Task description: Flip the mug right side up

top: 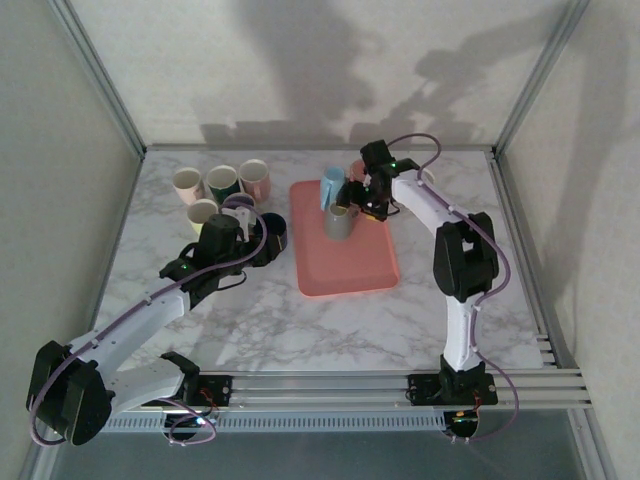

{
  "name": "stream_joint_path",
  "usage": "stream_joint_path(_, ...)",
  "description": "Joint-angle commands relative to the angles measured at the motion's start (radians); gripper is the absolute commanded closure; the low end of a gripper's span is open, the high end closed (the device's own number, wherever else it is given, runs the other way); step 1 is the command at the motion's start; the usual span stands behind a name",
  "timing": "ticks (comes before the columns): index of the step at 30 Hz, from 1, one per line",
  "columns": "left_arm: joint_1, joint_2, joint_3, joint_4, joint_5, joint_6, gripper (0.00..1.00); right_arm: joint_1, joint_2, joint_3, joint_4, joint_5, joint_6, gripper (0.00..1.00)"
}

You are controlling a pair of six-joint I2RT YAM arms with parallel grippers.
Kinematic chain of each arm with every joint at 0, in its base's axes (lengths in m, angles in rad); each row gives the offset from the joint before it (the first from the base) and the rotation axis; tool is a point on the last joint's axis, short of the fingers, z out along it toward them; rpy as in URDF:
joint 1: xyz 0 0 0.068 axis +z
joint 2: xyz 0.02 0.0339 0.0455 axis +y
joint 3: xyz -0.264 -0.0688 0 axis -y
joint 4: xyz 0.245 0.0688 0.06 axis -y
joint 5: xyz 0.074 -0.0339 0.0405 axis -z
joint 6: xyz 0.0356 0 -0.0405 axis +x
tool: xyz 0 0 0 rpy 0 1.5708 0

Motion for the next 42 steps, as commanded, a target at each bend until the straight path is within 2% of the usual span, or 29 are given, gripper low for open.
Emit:
stream_joint_path(1, 0.012, -0.004, 0.007, 0.023, 0.022, -0.004, 0.54, 0.015, -0.089, -0.093, -0.035, 0.041, 0.019, 0.2)
stream_joint_path(6, 0.015, -0.003, 0.012, 0.015, 0.028, 0.008, 0.53, 0.033, -0.243, -0.182, -0.003, 0.045, -0.029, 0.23)
stream_joint_path(8, 0.019, -0.004, 0.009, 0.015, 0.033, 0.012, 0.54, 0.031, -0.287, -0.181, 0.003, 0.078, -0.134, 0.24)
stream_joint_path(11, 0.02, -0.013, -0.003, 0.019, 0.041, 0.015, 0.54, 0.018, -0.344, -0.188, 0.025, 0.061, -0.392, 0.26)
stream_joint_path(15, 0.022, -0.038, -0.031, 0.038, 0.046, 0.022, 0.54, -0.026, -0.432, -0.312, 0.095, -0.159, -0.798, 0.28)
stream_joint_path(18, 0.021, -0.059, -0.049, 0.047, 0.044, 0.023, 0.54, -0.051, -0.502, -0.426, 0.193, -0.171, -1.015, 0.27)
stream_joint_path(22, 0.021, -0.07, -0.051, 0.049, 0.049, 0.037, 0.54, -0.16, -0.582, -0.621, 0.374, -0.414, -1.346, 0.26)
stream_joint_path(24, 0.021, -0.069, -0.043, 0.049, 0.052, 0.046, 0.54, -0.197, -0.576, -0.654, 0.374, -0.522, -1.533, 0.26)
stream_joint_path(25, 0.021, -0.066, -0.039, 0.049, 0.055, 0.05, 0.54, -0.201, -0.558, -0.644, 0.35, -0.538, -1.611, 0.25)
stream_joint_path(29, 0.021, -0.057, -0.032, 0.06, 0.077, 0.053, 0.54, -0.201, -0.437, -0.51, 0.212, -0.525, -1.719, 0.29)
stream_joint_path(34, 0.021, -0.047, -0.042, 0.081, 0.087, 0.047, 0.54, -0.179, -0.335, -0.456, 0.181, -0.458, -1.913, 0.3)
stream_joint_path(42, 0.021, -0.017, -0.023, 0.072, 0.084, 0.048, 0.54, -0.168, -0.178, -0.319, 0.15, -0.359, -1.92, 0.35)
